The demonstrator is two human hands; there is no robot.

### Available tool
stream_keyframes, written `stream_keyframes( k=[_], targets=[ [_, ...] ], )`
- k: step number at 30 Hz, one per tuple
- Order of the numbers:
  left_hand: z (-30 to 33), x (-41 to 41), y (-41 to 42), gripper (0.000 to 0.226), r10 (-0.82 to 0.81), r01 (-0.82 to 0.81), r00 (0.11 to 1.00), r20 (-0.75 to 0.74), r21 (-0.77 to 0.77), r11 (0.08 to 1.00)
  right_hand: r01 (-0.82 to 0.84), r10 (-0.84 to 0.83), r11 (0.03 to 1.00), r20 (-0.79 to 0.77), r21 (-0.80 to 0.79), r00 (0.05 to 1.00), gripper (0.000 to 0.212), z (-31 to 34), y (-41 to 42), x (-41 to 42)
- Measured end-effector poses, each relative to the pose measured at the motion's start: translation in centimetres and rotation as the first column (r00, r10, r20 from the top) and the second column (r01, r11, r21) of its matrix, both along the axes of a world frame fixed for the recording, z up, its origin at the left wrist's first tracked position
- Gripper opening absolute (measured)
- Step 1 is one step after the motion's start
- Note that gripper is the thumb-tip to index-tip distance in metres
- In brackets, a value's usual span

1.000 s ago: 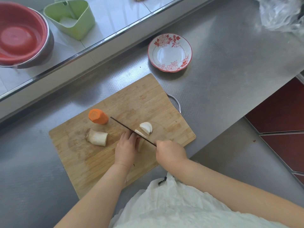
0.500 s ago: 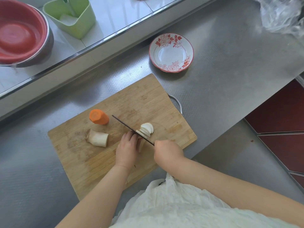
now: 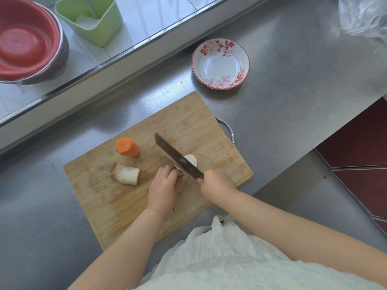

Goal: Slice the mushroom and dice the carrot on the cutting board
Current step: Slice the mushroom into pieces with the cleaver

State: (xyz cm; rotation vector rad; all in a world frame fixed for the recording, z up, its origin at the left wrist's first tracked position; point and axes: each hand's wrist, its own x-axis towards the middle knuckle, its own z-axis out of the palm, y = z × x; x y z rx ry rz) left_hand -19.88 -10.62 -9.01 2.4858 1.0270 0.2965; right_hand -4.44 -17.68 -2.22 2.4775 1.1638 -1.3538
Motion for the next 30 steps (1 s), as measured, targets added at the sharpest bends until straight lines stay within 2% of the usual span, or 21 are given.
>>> stream_keyframes(
  k=[2, 4, 9, 12, 15, 16, 19, 20, 23, 25, 28, 30],
  targets=[
    [0.4, 0.1, -0.1, 0.026, -0.011, 0.011, 1.000, 0.000, 0.003, 1.000, 0.085, -0.084, 0.996, -0.070, 0.004, 0.994, 0.032, 0.0, 0.1, 1.1],
    [0.4, 0.1, -0.2, 0.027, -0.016, 0.016, 1.000, -0.006, 0.008, 1.000, 0.085, -0.082, 0.996, -0.090, 0.024, 0.993, 0.032, 0.2, -0.1, 1.6],
    [0.0, -0.2, -0.4, 0.027, 0.019, -0.019, 1.000, -0.006, -0.009, 1.000, -0.069, 0.067, 0.987, 0.021, 0.145, 0.998, 0.026, 1.2, -1.7, -0.1],
    [0.4, 0.0, -0.5, 0.027, 0.029, -0.030, 1.000, 0.010, 0.033, 0.999, -0.179, 0.160, 0.965, 0.113, 0.191, 0.981, 0.019, 1.6, -2.8, -0.9],
    [0.4, 0.0, -0.5, 0.008, 0.030, -0.030, 1.000, -0.001, 0.051, 0.998, -0.218, 0.195, 0.961, 0.141, 0.171, 0.971, 0.019, 2.1, -3.0, -1.2],
    [0.4, 0.0, -0.5, 0.008, 0.029, -0.029, 1.000, -0.005, 0.044, 0.999, -0.217, 0.196, 0.963, 0.138, 0.158, 0.971, 0.019, 2.2, -2.9, -1.3],
    [0.4, 0.1, -0.4, 0.031, 0.023, -0.022, 1.000, -0.012, 0.022, 1.000, -0.216, 0.202, 0.970, 0.126, 0.111, 0.971, 0.019, 2.3, -2.4, -1.8],
    [0.5, 0.1, -0.4, 0.030, 0.021, -0.021, 1.000, -0.010, 0.016, 1.000, -0.214, 0.202, 0.972, 0.119, 0.095, 0.972, 0.019, 2.3, -2.3, -1.9],
    [0.5, 0.1, -0.4, 0.009, 0.035, -0.034, 0.999, -0.024, 0.020, 0.999, -0.205, 0.199, 0.977, 0.100, 0.051, 0.975, 0.020, 2.4, -1.8, -2.1],
    [0.4, 0.1, -0.5, 0.023, 0.039, -0.039, 0.998, -0.049, 0.003, 0.999, -0.196, 0.192, 0.980, 0.098, 0.035, 0.977, 0.020, 2.4, -1.4, -2.0],
    [0.3, 0.1, -0.5, 0.009, 0.031, -0.031, 0.999, -0.019, 0.016, 0.999, -0.192, 0.187, 0.981, 0.103, 0.031, 0.977, 0.020, 2.2, -1.0, -2.0],
    [0.1, 0.1, -0.3, 0.008, 0.034, -0.034, 0.999, -0.005, 0.016, 0.999, -0.187, 0.184, 0.982, 0.104, 0.024, 0.977, 0.020, 2.0, -0.8, -2.1]
  ],
)
